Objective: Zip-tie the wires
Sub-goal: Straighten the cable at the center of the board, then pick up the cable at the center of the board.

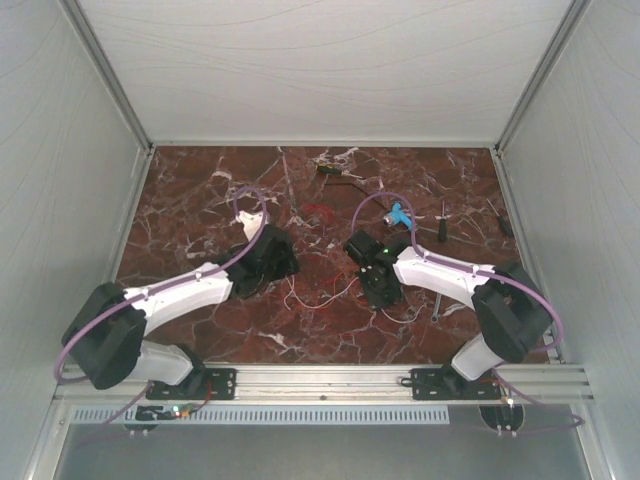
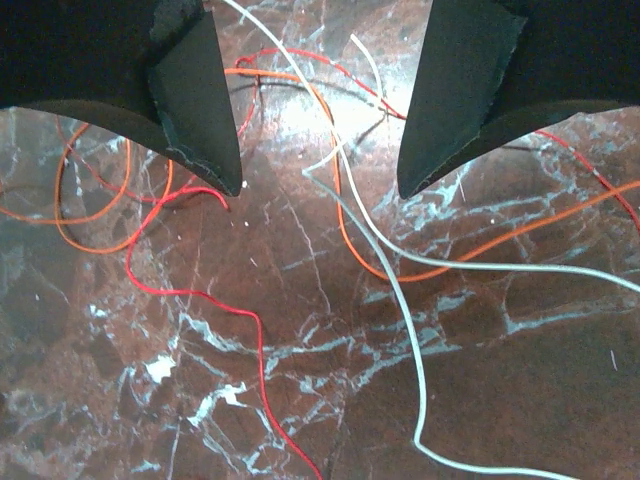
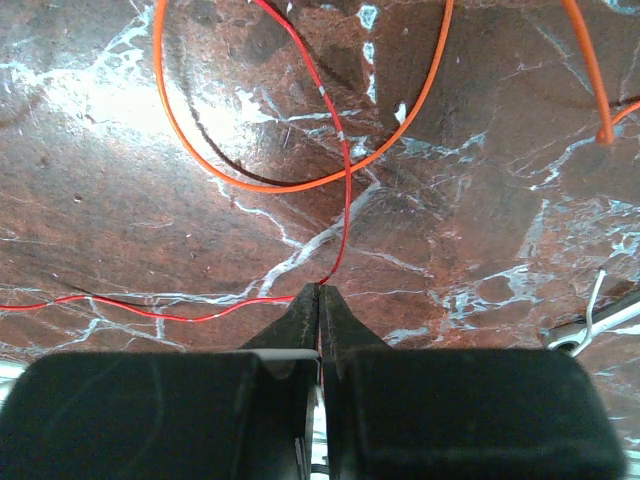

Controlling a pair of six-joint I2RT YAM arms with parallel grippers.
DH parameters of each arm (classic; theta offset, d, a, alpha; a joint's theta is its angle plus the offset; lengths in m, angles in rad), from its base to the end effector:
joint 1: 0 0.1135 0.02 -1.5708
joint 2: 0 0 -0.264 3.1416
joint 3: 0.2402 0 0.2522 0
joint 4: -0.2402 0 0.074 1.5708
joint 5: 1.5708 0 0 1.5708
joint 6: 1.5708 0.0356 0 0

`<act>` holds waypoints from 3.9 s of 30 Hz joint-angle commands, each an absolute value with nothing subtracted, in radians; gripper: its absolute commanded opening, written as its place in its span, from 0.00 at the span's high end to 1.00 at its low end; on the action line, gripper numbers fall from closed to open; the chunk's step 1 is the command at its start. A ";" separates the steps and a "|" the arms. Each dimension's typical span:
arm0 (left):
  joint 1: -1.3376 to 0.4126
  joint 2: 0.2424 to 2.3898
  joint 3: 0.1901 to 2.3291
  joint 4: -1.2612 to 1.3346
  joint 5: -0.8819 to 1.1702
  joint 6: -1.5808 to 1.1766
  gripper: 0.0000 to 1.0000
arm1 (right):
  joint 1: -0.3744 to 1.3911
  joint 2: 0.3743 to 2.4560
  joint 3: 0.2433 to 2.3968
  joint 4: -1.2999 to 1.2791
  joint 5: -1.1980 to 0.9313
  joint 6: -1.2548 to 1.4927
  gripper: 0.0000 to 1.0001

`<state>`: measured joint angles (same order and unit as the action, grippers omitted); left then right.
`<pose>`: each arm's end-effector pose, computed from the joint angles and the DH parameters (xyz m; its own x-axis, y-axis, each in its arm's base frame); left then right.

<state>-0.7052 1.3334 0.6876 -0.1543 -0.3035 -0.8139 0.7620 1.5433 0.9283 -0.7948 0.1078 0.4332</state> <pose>0.2086 -0.1636 0.1931 -0.7096 -0.3071 -0.6342 -0.0813 0.9297 -0.3592 0.1943 0.1802 0.1771 -0.9310 -0.3116 -0.1901 -0.3119 0.9497 -0.0291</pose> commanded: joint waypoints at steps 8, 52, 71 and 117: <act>-0.710 1.479 0.779 -0.036 -0.456 -0.902 0.60 | 0.760 1.535 0.917 -0.776 0.102 0.427 1.00; 0.105 0.831 0.544 -0.319 -0.212 -0.905 0.77 | 0.737 1.560 0.910 -0.806 0.203 0.482 1.00; 0.117 0.718 0.525 -0.391 -0.246 -0.945 0.06 | 0.736 1.521 0.952 -0.851 0.165 0.479 0.31; 0.059 0.314 0.597 -0.526 0.143 -0.582 0.00 | 0.720 1.796 1.100 -0.209 0.024 0.155 0.46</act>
